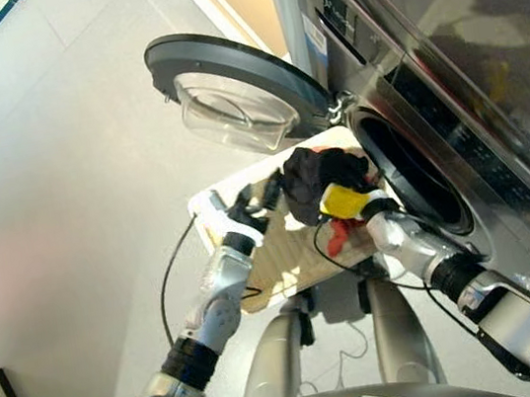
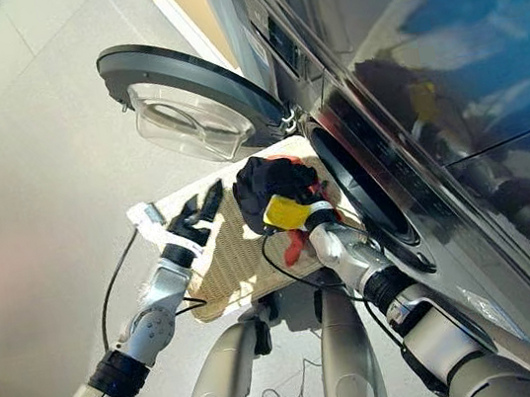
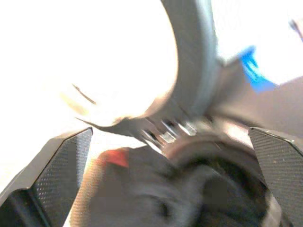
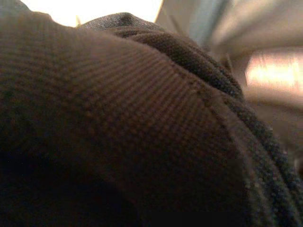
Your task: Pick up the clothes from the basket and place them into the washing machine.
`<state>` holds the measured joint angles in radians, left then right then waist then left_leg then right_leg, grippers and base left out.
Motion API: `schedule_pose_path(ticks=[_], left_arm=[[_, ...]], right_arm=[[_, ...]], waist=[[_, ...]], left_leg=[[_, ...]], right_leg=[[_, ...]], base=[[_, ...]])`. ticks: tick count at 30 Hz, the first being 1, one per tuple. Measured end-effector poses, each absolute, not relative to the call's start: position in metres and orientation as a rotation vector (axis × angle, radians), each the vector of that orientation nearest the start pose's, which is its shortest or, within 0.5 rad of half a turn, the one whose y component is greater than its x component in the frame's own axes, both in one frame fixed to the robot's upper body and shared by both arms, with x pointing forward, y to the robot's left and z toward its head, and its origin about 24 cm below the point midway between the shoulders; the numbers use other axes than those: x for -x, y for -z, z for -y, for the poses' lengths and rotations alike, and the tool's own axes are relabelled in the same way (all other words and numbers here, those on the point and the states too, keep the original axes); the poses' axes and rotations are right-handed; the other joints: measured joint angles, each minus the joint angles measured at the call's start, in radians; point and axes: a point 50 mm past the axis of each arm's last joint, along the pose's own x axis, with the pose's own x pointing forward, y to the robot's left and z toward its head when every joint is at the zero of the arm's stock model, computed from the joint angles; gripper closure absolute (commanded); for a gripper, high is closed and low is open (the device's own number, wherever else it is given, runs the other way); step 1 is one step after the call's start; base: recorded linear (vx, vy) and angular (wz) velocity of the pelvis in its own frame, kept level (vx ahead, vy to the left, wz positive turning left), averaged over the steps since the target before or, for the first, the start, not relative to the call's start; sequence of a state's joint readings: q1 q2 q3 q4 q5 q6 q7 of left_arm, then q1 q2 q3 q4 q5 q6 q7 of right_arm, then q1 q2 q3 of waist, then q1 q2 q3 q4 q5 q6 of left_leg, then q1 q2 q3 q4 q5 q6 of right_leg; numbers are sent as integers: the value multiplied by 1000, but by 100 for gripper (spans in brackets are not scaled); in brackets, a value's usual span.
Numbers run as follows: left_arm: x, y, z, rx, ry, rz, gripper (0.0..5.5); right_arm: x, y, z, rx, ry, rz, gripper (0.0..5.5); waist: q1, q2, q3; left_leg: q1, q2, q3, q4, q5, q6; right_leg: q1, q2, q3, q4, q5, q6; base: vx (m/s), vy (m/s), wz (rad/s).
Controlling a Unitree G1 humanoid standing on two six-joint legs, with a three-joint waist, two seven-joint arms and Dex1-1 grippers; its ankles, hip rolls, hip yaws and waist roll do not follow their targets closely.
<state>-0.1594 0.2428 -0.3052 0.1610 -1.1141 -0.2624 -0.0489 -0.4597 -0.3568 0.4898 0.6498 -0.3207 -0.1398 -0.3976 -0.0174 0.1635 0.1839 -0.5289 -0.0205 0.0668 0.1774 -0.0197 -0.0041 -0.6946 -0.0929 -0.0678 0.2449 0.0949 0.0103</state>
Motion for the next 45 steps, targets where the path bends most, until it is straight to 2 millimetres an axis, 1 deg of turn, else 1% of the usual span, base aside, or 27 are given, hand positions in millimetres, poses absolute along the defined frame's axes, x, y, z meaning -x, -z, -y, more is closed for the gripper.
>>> schedule_pose_path(ticks=[2, 4, 5, 6, 7, 10, 12, 13, 15, 17, 18, 19, 23, 25, 28, 30, 32, 33, 34, 35, 36, 38, 39, 41, 42, 45], left_arm=[[-276, -44, -146, 813, 90, 55, 0], [-274, -32, -151, 715, 39, 14, 0], [-274, -28, -153, 670, 19, 2, 0], [-274, -23, -154, 630, 3, -14, 0], [-272, -15, -156, 599, -18, -40, 0], [-269, 5, -157, 540, -76, -114, 0], [-268, 13, -155, 506, -92, -148, 0], [-269, 17, -154, 492, -103, -170, 0], [-271, 21, -153, 460, -115, -189, 0], [-276, 19, -153, 437, -119, -185, 0], [-280, 15, -152, 436, -115, -172, 0], [-283, 11, -151, 434, -109, -159, 0], [-294, -1, -149, 393, -95, -116, 0], [-300, -10, -148, 385, -88, -88, 0], [-308, -20, -150, 373, -91, -58, 0], [-311, -25, -152, 366, -95, -40, 0], [-312, -28, -154, 360, -94, -30, 0], [-312, -28, -155, 357, -93, -28, 0], [-312, -28, -155, 356, -90, -28, 0], [-312, -28, -153, 353, -82, -29, 0], [-311, -27, -153, 350, -77, -30, 0], [-312, -29, -151, 341, -53, -25, 0], [-312, -29, -150, 336, -48, -21, 0], [-312, -29, -149, 323, -42, -21, 0], [-312, -29, -149, 323, -41, -21, 0], [-312, -30, -149, 322, -30, -13, 0]], right_arm=[[-318, -20, 154, 696, 1, 28, 550], [-315, -16, 162, 525, 78, -24, 550], [-313, -11, 166, 461, 112, -56, 550], [-313, -9, 168, 417, 129, -76, 550], [-312, -8, 171, 373, 150, -93, 550], [-315, -11, 180, 211, 218, -97, 550], [-318, -15, 187, 99, 269, -97, 550], [-320, -17, 192, 38, 305, -98, 550], [-327, -24, 197, -68, 352, -83, 550], [-337, -37, 200, -164, 378, -46, 550], [-342, -46, 203, -204, 389, -16, 550], [-347, -55, 203, -238, 391, 7, 550], [-365, -88, 206, -336, 415, 98, 550], [-376, -110, 210, -387, 432, 146, 550], [-389, -145, 213, -481, 453, 226, 550], [-394, -166, 215, -544, 464, 272, 550], [-397, -186, 220, -595, 480, 321, 550], [-398, -196, 223, -618, 491, 354, 550], [-397, -205, 228, -633, 506, 390, 550], [-395, -213, 236, -639, 529, 420, 550], [-392, -222, 247, -651, 560, 458, 550], [-381, -245, 270, -722, 643, 590, 550], [-375, -252, 282, -749, 694, 649, 550], [-360, -259, 308, -815, 817, 734, 550], [-353, -260, 315, -873, 871, 778, 550], [-352, -250, 319, -891, 915, 761, 550]], waist=[[2, -1, -2], [3, -1, -3], [3, -1, -3], [3, -1, -3], [3, 0, -6], [4, -1, -7], [9, 0, -6], [17, -1, -6], [20, -2, -3], [20, -5, 22], [20, -6, 41], [20, -7, 55], [20, -11, 85], [21, -11, 111], [21, -12, 130], [23, -11, 148], [26, -10, 149], [28, -10, 150], [34, -11, 151], [45, -10, 154], [53, -10, 154], [67, -10, 154], [67, -10, 154], [67, -10, 154], [65, -9, 154], [67, -9, 154]], left_leg=[[0, 1, -1, -1, -1, -1], [-1, 0, 0, -1, -1, -1], [-3, -1, 1, 0, -2, 0], [-6, 0, 0, 0, -2, -1], [-10, 0, 2, 1, -2, -1], [-42, 0, 5, 8, -1, -1], [-78, -1, 5, 20, -1, -1], [-98, 0, 6, 27, -2, -1], [-137, -1, 5, 48, -3, -3], [-167, -1, 4, 78, -8, -5], [-181, -1, 2, 96, -13, -5], [-201, -1, 0, 120, -18, -6], [-323, 2, -9, 230, -51, -4], [-385, 3, -12, 292, -65, -5], [-467, 7, -11, 361, -77, -4], [-502, 12, -10, 403, -87, -5], [-544, 15, -4, 439, -97, -2], [-558, 12, 1, 456, -100, 0], [-568, 15, 9, 471, -105, 2], [-575, 19, 17, 490, -115, 5], [-583, 19, 21, 508, -125, 6], [-597, 20, 31, 516, -134, 13], [-599, 20, 36, 520, -137, 16], [-599, 19, 42, 523, -142, 20], [-597, 19, 44, 523, -144, 22], [-596, 17, 45, 522, -147, 23]], right_leg=[[0, 1, 0, -1, -1, 1], [-1, 2, 0, -2, -1, 1], [-4, 1, 0, 0, 3, -5], [-7, 1, 2, -1, -2, 2], [-12, 1, 3, -1, -1, 2], [-41, 1, 5, 1, 3, 0], [-73, 1, 5, 5, 8, -4], [-91, 1, 7, 10, 11, -7], [-128, 0, 7, 25, 13, -10], [-154, -1, 7, 48, 13, -11], [-163, -2, 6, 59, 10, -8], [-178, -3, 6, 75, 9, -9], [-280, -4, 11, 150, -4, -16], [-331, -4, 12, 194, -8, -19], [-408, -4, 20, 246, -13, -25], [-437, -2, 23, 268, -14, -25], [-478, -1, 31, 289, -14, -25], [-492, 2, 38, 297, -14, -25], [-505, 11, 48, 306, -14, -25], [-513, 15, 57, 316, -14, -25], [-523, 16, 69, 327, -16, -22], [-539, 18, 85, 335, -16, -16], [-543, 18, 91, 337, -16, -13], [-543, 19, 97, 337, -16, -8], [-543, 19, 98, 338, -16, -6], [-542, 18, 98, 339, -19, 0]], base=[[97, -2, -11], [-39, 5, -3], [0, 0, 0], [72, 22, -11], [0, 0, 0], [0, 0, 0], [0, 0, 0], [0, 0, 0], [0, 0, 0], [0, 0, 0], [0, 0, 0], [0, 0, 0], [0, 0, 0], [0, 0, 0], [0, 0, 0], [0, 0, 0], [0, 0, 0], [0, 0, 0], [0, 0, 0], [30, 38, -252], [36, 43, -277], [41, 32, -222], [0, 0, 0], [0, 0, 0], [0, 0, 0], [0, 0, 0]])
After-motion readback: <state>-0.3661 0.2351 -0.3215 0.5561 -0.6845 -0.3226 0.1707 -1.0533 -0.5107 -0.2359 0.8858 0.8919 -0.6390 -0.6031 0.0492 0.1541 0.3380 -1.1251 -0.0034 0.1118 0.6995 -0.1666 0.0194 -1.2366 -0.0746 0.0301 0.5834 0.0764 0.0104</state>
